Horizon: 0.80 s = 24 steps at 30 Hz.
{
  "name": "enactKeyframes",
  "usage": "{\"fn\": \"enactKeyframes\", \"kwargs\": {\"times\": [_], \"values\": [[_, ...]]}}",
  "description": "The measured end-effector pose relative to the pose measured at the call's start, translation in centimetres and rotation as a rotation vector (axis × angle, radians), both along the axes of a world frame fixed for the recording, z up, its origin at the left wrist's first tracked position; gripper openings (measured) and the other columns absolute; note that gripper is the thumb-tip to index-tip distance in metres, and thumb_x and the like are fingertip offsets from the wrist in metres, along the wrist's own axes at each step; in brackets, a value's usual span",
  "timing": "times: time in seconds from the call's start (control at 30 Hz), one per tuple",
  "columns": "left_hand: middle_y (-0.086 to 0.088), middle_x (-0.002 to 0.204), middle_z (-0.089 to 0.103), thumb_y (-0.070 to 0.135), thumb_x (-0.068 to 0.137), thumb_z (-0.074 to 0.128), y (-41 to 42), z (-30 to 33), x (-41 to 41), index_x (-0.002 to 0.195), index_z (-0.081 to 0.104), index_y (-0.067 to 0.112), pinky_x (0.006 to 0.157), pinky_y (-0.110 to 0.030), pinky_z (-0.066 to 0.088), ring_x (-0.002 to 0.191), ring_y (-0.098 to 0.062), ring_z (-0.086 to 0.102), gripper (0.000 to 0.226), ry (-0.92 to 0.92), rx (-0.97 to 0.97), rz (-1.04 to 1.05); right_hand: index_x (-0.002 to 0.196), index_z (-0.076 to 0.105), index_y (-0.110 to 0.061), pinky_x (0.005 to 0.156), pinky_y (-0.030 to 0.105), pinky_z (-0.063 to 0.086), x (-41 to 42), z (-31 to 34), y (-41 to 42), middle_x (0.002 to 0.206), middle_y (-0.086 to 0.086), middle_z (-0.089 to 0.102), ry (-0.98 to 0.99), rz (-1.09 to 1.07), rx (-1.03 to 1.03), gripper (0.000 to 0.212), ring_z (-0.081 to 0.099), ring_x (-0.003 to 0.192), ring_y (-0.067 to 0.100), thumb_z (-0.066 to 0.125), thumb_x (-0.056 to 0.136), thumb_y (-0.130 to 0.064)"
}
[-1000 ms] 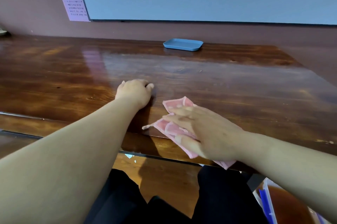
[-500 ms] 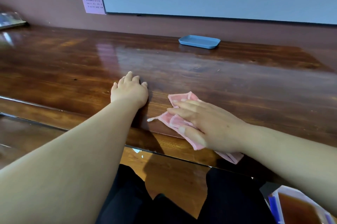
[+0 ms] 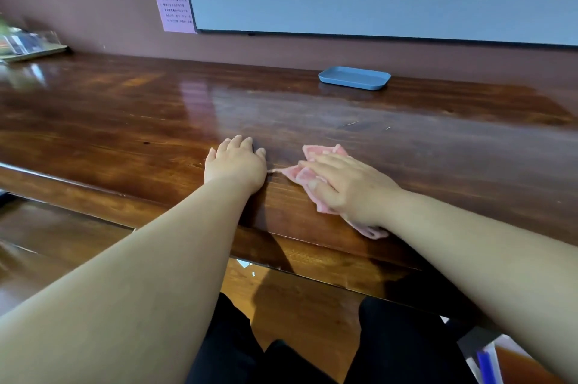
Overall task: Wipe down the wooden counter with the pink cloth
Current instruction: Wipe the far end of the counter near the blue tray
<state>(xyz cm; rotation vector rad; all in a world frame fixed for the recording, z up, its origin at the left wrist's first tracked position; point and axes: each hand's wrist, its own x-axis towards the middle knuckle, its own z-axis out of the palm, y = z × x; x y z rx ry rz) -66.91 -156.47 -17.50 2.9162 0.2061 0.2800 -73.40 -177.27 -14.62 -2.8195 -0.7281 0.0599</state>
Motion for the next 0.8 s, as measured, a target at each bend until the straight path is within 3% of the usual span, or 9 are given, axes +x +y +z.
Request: {"fn": "enactKeyframes", "kwargs": {"times": [0.1,0.23,0.3,0.37,0.5,0.67,0.73,0.8], "values": [[0.001,0.155,0.03,0.042,0.101,0.023,0.0,-0.1,0.0,0.147,0.035,0.02,0.117,-0.042,0.011,0.144,-0.02,0.02,0.052,0.005,-0.003,0.001,0.158,0.03,-0.026,0.125,0.038,0.009,-0.4,-0.3,0.7,0.168,-0.003,0.017,-0.045,-0.046,-0.065,0.053,0.009,0.155,0.014,0.021,0.108,-0.043],[-0.004,0.144,0.046,0.046,0.1,0.026,-0.1,0.4,0.5,0.138,0.046,0.019,0.112,-0.044,0.023,0.134,-0.027,0.038,0.052,-0.026,0.131,0.041,0.158,0.029,-0.027,0.122,0.026,0.005,-2.4,-1.6,-0.7,0.167,-0.003,0.022,-0.113,0.102,-0.069,0.057,0.013,0.153,0.013,0.023,0.105,-0.047],[-0.008,0.138,0.051,0.049,0.099,0.026,-0.5,1.0,0.9,0.135,0.048,0.016,0.112,-0.045,0.025,0.129,-0.029,0.044,0.054,-0.019,0.249,0.049,0.157,0.032,-0.032,0.115,0.023,0.006,-0.7,-1.0,-1.2,0.167,-0.007,0.021,-0.064,0.047,-0.014,0.052,0.01,0.153,0.011,0.026,0.106,-0.044],[-0.009,0.137,0.051,0.05,0.099,0.027,-0.8,1.2,1.1,0.135,0.047,0.013,0.112,-0.045,0.024,0.129,-0.03,0.044,0.055,-0.019,0.278,0.056,0.153,0.038,-0.032,0.118,0.029,0.011,1.7,-0.4,-0.9,0.166,-0.007,0.021,-0.026,-0.09,0.016,0.049,0.009,0.152,0.012,0.024,0.108,-0.043],[-0.011,0.138,0.049,0.049,0.099,0.031,-0.7,0.9,1.5,0.135,0.047,0.012,0.113,-0.045,0.023,0.131,-0.031,0.04,0.054,-0.034,0.198,0.076,0.155,0.035,-0.028,0.124,0.038,0.009,3.1,-0.7,-0.1,0.165,-0.004,0.026,-0.075,-0.174,-0.053,0.053,0.012,0.154,0.016,0.019,0.108,-0.046],[-0.01,0.136,0.052,0.044,0.099,0.034,0.7,1.0,2.9,0.131,0.053,0.015,0.11,-0.045,0.028,0.127,-0.032,0.044,0.048,-0.125,0.033,0.029,0.156,0.033,-0.032,0.119,0.026,0.006,1.3,-1.3,-2.0,0.166,-0.009,0.023,-0.082,0.124,-0.014,0.055,0.011,0.153,0.009,0.023,0.105,-0.05],[-0.009,0.138,0.051,0.043,0.098,0.036,1.4,1.3,3.6,0.133,0.053,0.016,0.109,-0.044,0.029,0.127,-0.031,0.045,0.047,-0.132,-0.017,0.028,0.157,0.03,-0.034,0.119,0.029,0.011,3.2,-1.1,-2.1,0.166,-0.014,0.019,-0.018,0.068,0.002,0.051,0.004,0.155,0.011,0.026,0.107,-0.046],[-0.009,0.139,0.051,0.043,0.098,0.037,1.7,1.6,4.1,0.135,0.052,0.017,0.108,-0.044,0.03,0.127,-0.031,0.045,0.047,-0.125,-0.045,0.044,0.152,0.039,-0.03,0.12,0.035,0.015,5.7,-0.7,-1.3,0.165,-0.01,0.024,-0.008,-0.042,0.001,0.047,0.009,0.154,0.013,0.025,0.108,-0.041]]}}
